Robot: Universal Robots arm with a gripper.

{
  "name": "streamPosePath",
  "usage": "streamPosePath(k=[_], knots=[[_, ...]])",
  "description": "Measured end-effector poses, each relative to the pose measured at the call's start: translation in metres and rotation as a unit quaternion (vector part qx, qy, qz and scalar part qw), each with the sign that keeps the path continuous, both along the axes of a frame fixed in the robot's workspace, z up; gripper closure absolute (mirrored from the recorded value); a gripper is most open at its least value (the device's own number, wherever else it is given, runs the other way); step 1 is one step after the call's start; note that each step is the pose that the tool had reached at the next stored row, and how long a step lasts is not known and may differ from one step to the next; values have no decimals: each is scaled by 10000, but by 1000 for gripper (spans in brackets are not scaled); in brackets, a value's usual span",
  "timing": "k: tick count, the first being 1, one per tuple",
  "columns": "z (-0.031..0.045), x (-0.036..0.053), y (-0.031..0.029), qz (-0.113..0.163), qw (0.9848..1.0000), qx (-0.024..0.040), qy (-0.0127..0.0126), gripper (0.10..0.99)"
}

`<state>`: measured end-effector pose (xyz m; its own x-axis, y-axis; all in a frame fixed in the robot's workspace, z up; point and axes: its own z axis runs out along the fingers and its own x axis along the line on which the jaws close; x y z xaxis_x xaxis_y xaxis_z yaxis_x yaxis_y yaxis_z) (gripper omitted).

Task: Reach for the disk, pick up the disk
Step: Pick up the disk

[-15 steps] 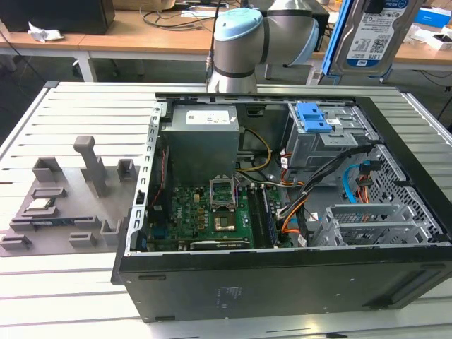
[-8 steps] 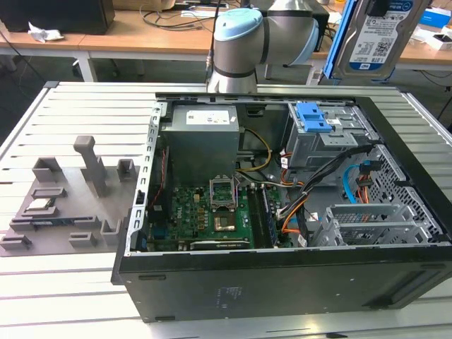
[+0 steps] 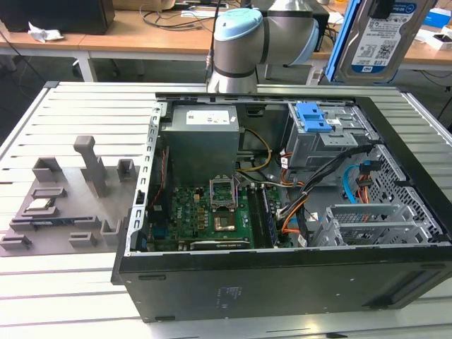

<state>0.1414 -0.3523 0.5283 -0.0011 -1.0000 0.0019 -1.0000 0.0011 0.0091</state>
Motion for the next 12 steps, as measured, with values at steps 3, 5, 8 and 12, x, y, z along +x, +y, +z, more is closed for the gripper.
streamPosePath(k=[3, 5, 8, 12], knots=[[0, 0, -32, 0, 10000, 0, 0, 722], [0, 0, -69, 0, 10000, 0, 0, 722], [0, 0, -128, 0, 10000, 0, 0, 722], [0, 0, -200, 0, 10000, 0, 0, 722]])
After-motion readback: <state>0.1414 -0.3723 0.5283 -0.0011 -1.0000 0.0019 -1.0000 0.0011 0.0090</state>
